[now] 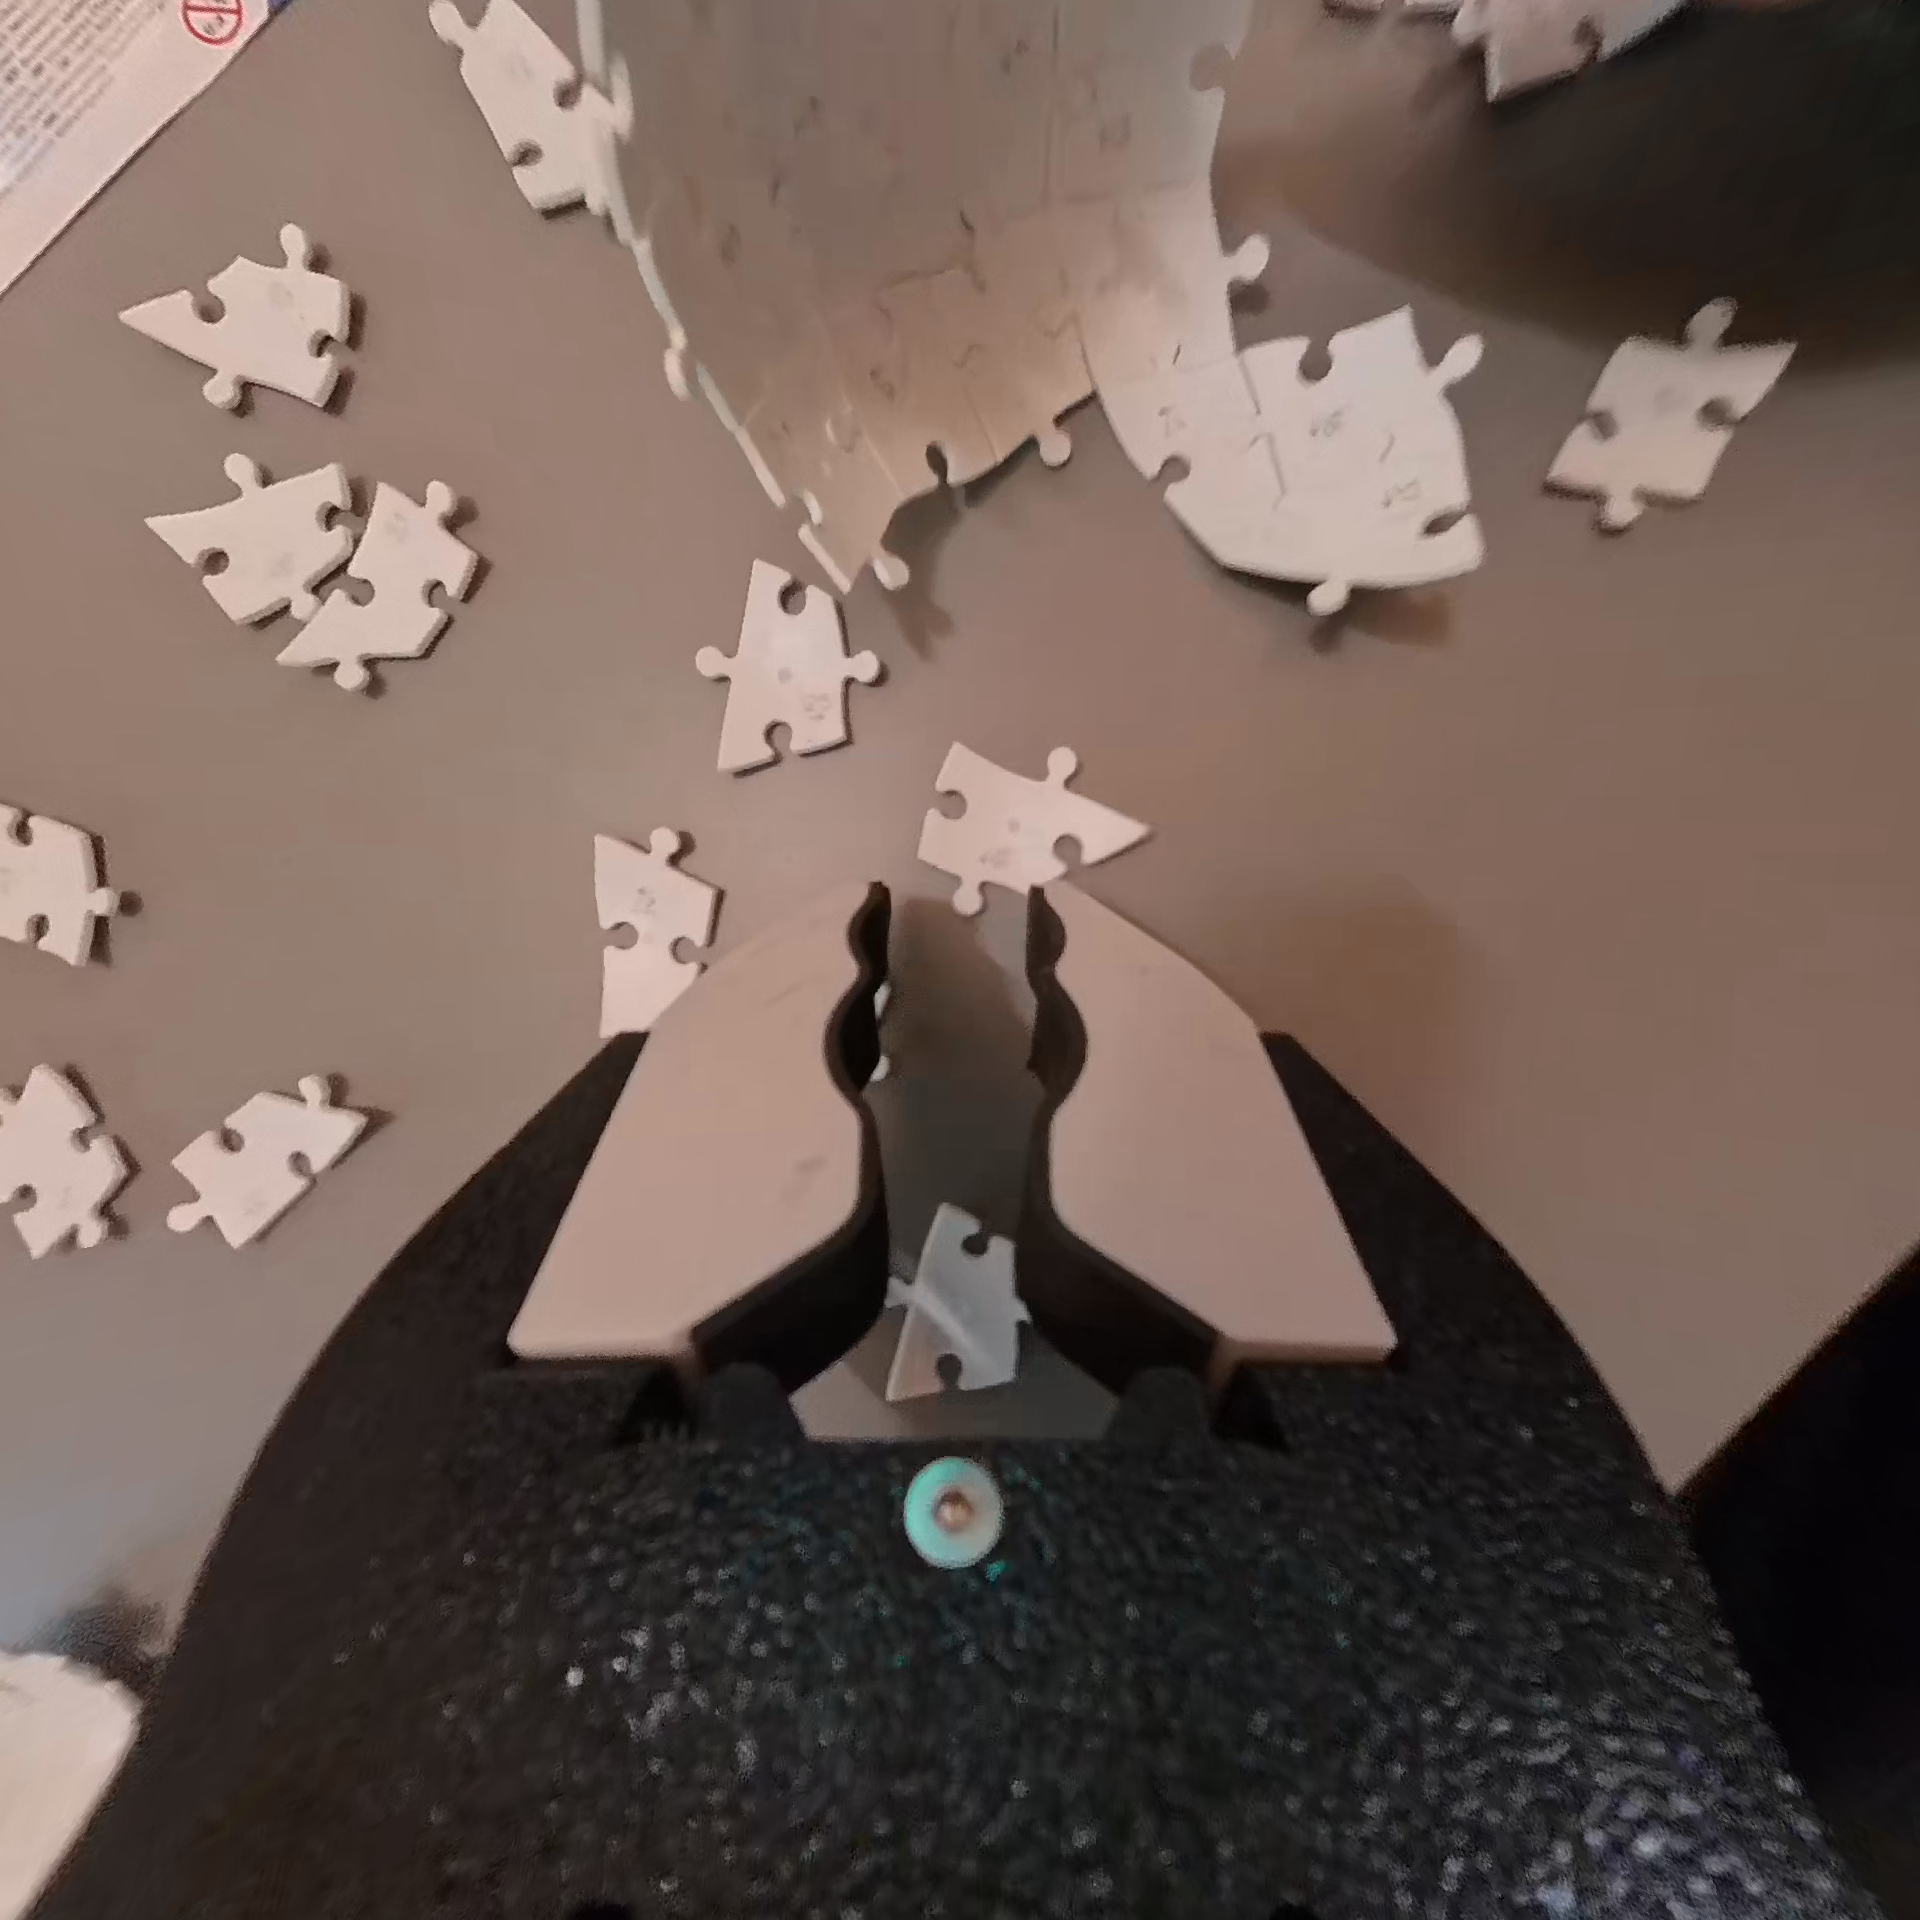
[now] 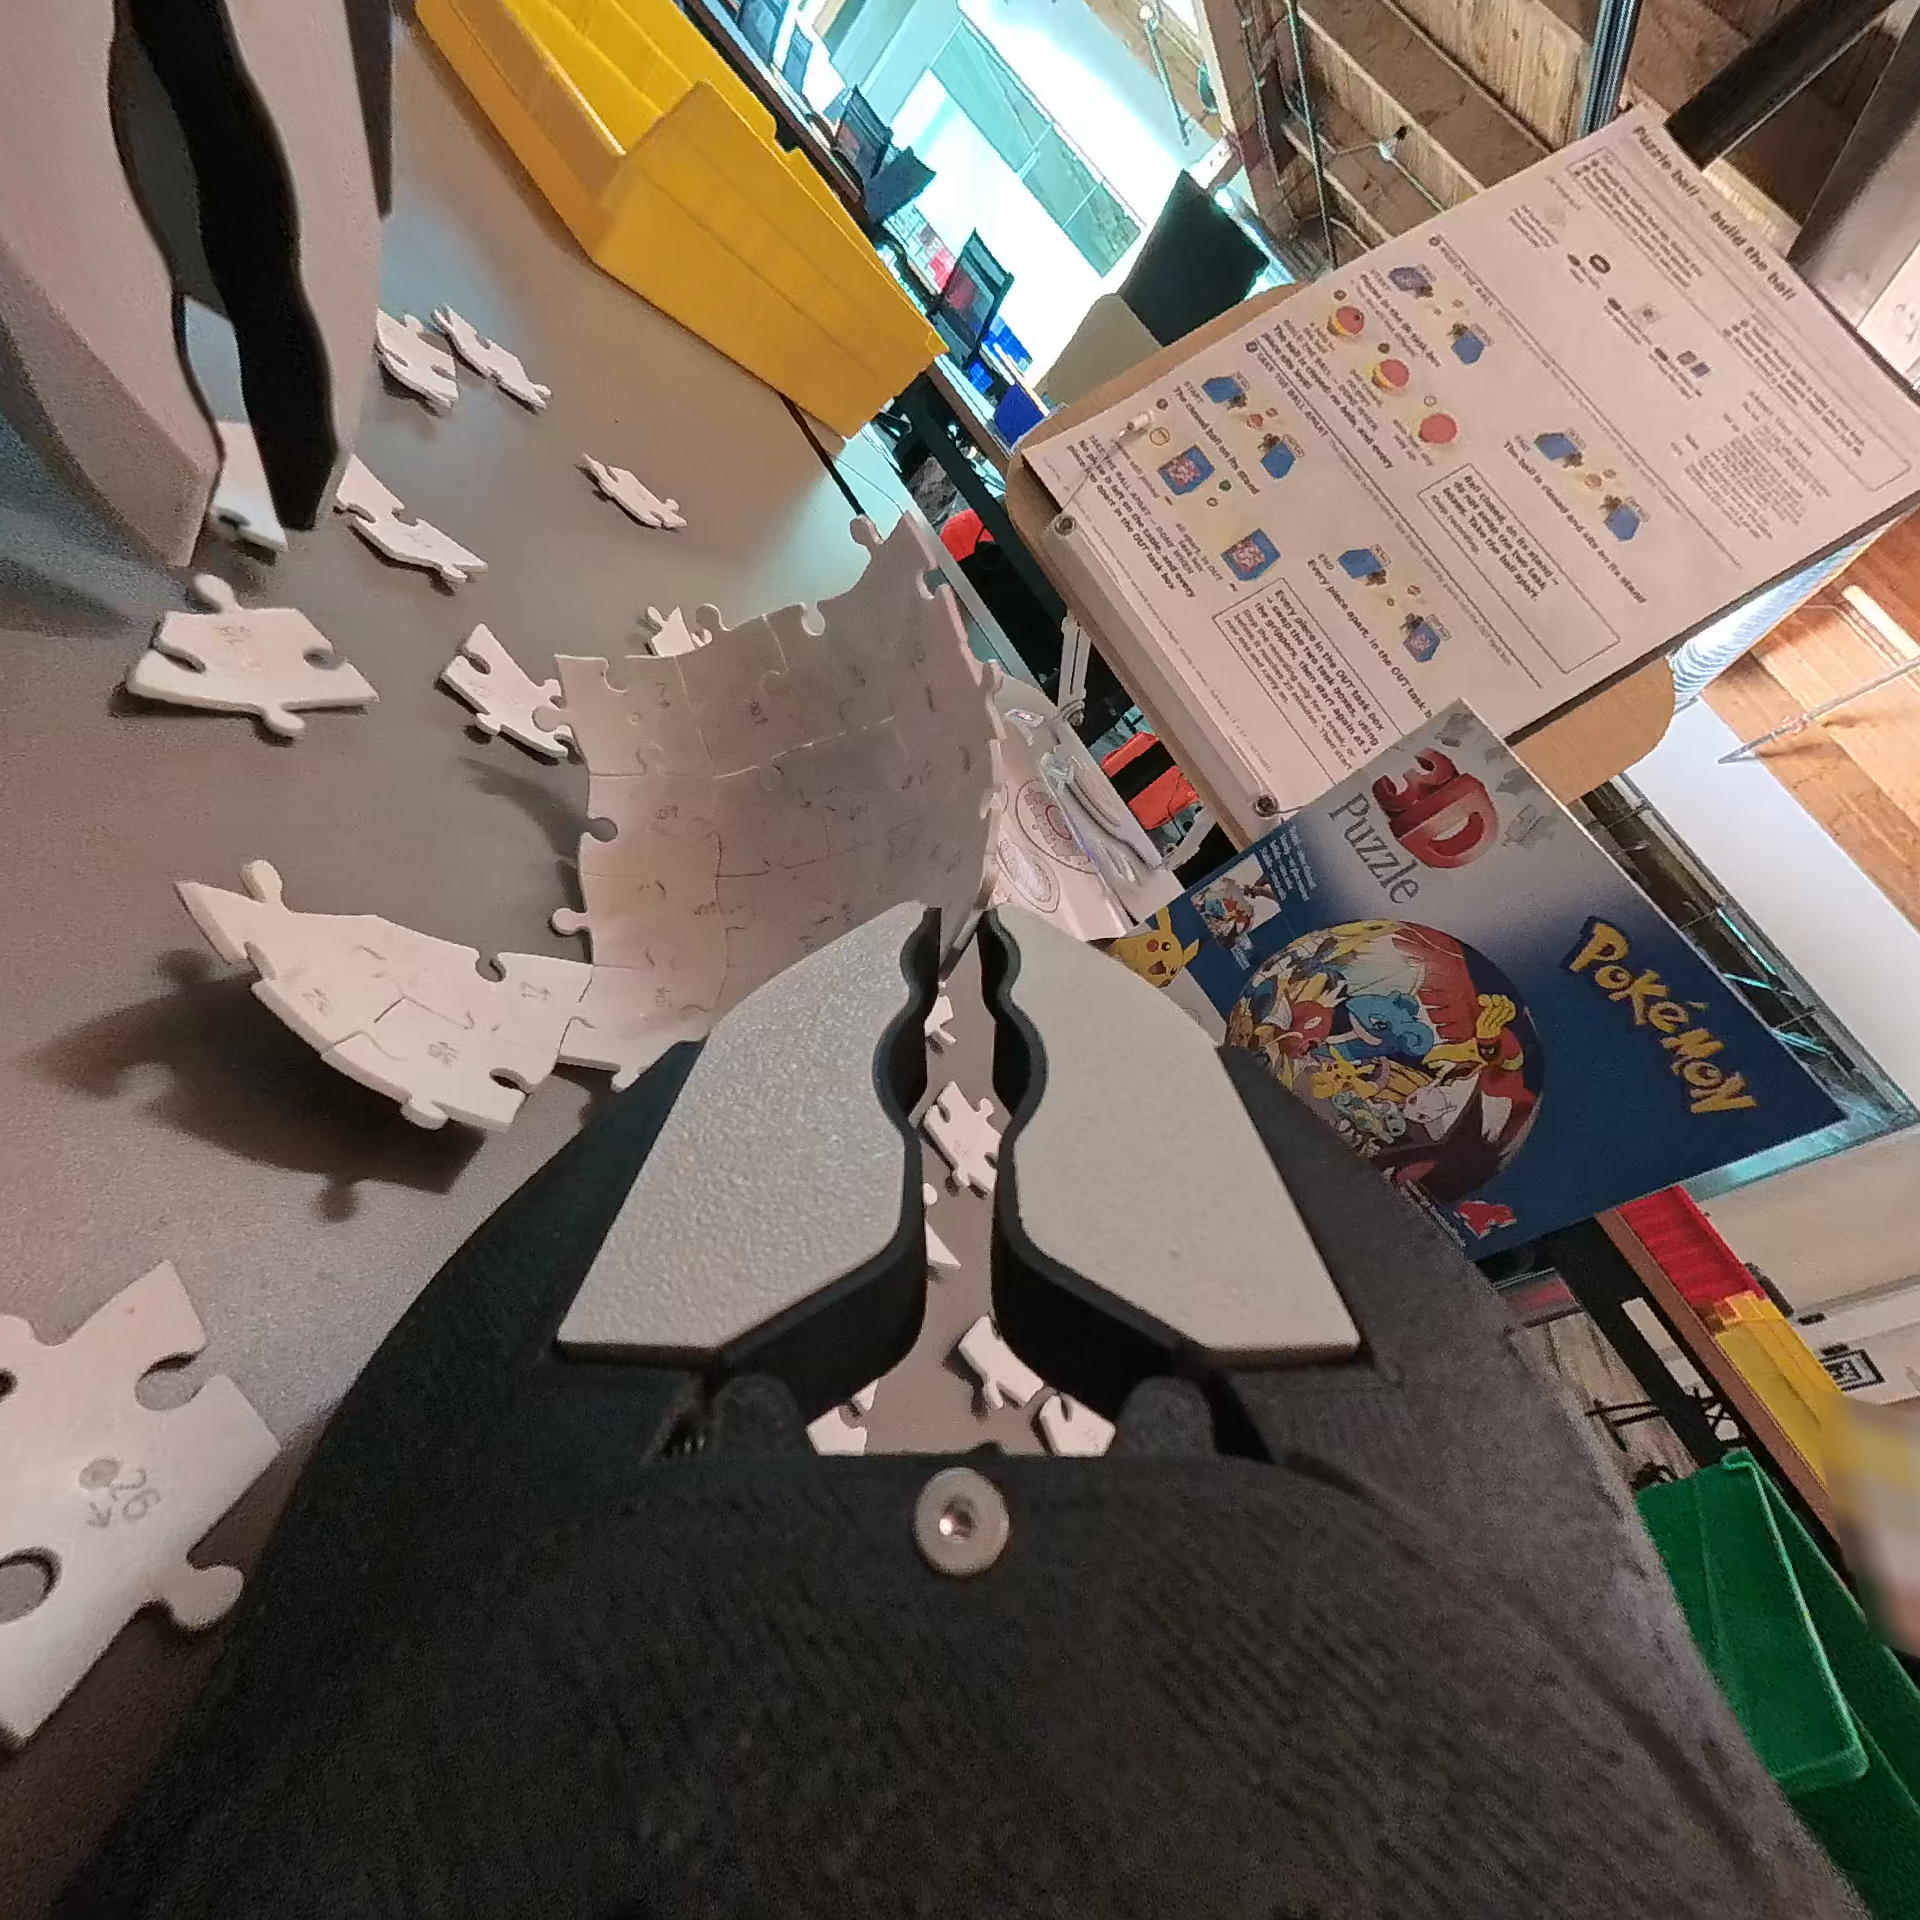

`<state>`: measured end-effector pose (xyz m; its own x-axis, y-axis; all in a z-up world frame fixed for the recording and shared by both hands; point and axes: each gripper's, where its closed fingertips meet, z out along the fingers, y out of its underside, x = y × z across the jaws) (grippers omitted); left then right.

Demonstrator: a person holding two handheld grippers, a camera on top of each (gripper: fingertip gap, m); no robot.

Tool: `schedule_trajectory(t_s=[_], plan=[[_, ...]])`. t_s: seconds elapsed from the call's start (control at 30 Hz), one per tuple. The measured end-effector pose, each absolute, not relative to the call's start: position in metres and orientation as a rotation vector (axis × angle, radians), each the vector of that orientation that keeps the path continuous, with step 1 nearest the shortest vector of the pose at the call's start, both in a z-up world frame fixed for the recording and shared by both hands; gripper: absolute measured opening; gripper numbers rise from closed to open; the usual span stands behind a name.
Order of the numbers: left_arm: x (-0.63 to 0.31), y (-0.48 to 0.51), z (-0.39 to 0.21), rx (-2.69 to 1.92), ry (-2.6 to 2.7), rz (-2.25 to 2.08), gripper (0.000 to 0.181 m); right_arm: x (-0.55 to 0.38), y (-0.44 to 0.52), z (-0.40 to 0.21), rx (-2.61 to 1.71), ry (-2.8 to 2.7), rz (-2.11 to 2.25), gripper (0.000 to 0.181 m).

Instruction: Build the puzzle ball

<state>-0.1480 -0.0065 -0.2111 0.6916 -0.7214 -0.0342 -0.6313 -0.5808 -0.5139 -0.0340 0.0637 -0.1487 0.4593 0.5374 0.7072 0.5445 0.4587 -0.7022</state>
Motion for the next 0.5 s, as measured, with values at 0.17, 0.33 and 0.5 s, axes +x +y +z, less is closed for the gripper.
schedule_trajectory(t_s=[0.17, 0.33, 0.5], plan=[[-0.142, -0.018, -0.211, -2.452, 1.050, -0.287, 0.028, -0.035, 0.063, -0.148, -1.164, -1.169, -0.002, 0.007], [-0.136, -0.015, -0.219, -2.476, 1.024, -0.302, 0.032, -0.035, 0.063, -0.148, -1.163, -1.169, -0.001, 0.007], [-0.138, -0.011, -0.225, -2.498, 1.022, -0.270, 0.037, -0.035, 0.063, -0.148, -1.164, -1.169, 0.000, 0.007]])
